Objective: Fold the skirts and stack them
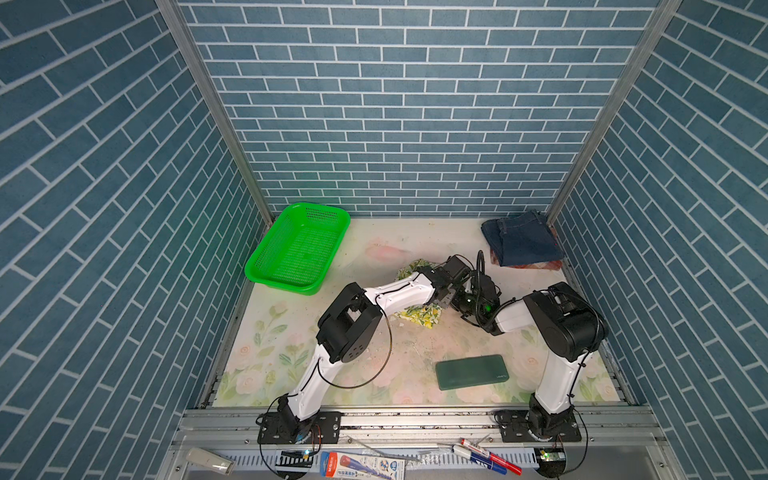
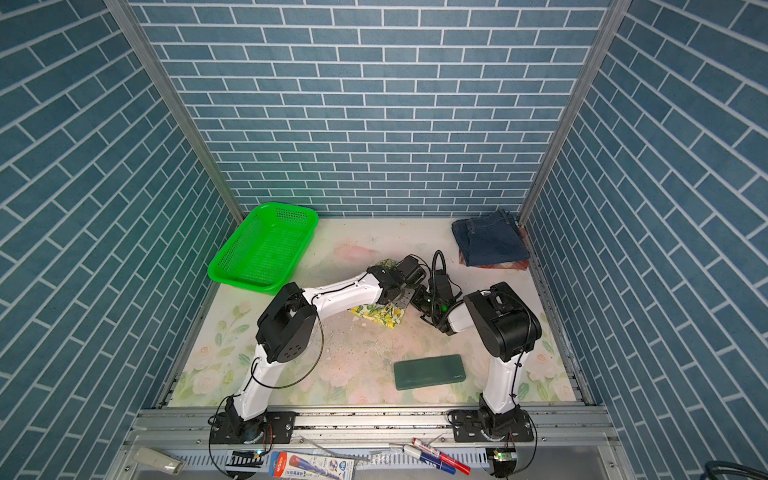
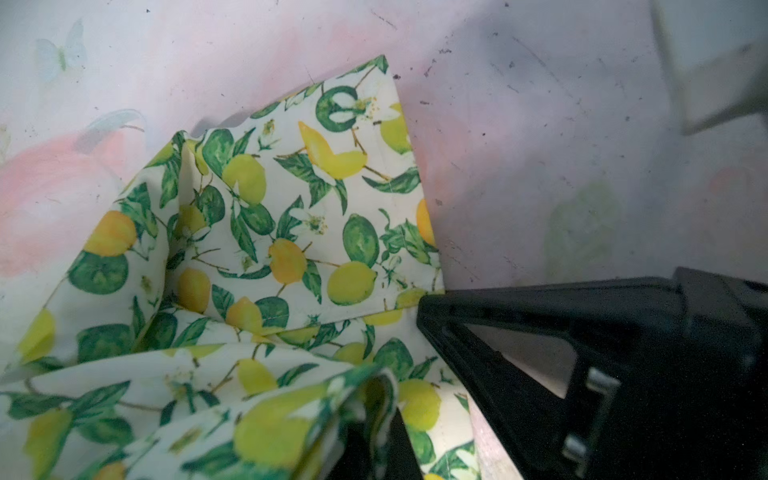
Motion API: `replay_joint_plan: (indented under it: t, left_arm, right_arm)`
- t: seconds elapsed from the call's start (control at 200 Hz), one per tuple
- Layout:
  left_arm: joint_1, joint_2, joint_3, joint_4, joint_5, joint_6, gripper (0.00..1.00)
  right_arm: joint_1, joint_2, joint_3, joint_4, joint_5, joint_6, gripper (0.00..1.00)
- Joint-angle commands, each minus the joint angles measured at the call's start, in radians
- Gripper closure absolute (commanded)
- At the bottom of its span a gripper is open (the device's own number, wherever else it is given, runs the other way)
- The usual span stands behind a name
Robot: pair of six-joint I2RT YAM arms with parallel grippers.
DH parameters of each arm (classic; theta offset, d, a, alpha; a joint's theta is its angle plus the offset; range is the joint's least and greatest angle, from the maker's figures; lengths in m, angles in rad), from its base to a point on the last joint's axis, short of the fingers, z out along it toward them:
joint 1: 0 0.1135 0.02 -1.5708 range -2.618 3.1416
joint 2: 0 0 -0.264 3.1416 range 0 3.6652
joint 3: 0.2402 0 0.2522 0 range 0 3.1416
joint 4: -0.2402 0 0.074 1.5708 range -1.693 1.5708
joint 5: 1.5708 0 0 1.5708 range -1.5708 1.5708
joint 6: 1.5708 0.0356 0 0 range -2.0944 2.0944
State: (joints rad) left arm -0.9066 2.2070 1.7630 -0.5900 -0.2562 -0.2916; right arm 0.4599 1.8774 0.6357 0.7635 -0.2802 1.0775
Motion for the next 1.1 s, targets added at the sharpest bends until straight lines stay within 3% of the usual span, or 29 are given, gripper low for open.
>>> replay_joint_plan:
  t: [0.0, 0.145, 0.31, 0.535, 0.675, 0.86, 1.095]
  left_arm:
    - [-0.006, -0.007, 0.028, 0.004, 0.015, -0.001, 0.71]
    - [0.001, -0.072, 0.028, 0.028, 0.017, 0.013, 0.38]
    - [0.009, -0.157, -0.002, 0.084, 0.077, 0.009, 0.27]
    - [0.033, -0.320, -0.113, 0.192, 0.169, -0.003, 0.23]
    - [0.070, -0.409, -0.214, 0.219, 0.187, -0.017, 0.23]
    - [0.180, -0.515, -0.423, 0.265, 0.226, -0.087, 0.23]
    - [0.315, -0.564, -0.633, 0.329, 0.283, -0.164, 0.25]
  right_arm:
    - [0.002, 0.038, -0.041, -0.095, 0.003, 0.030, 1.00]
    - [-0.010, 0.032, -0.048, -0.089, -0.001, 0.030, 0.94]
    - [-0.019, 0.036, -0.071, -0.053, -0.013, 0.047, 0.87]
    - [-0.039, 0.004, -0.097, -0.052, -0.004, 0.020, 0.73]
    - [-0.044, -0.046, -0.127, -0.057, 0.035, -0.044, 0.57]
    - [-0.044, -0.186, -0.156, -0.136, 0.115, -0.230, 0.38]
    - [0.050, -0.368, -0.096, -0.358, 0.269, -0.515, 0.30]
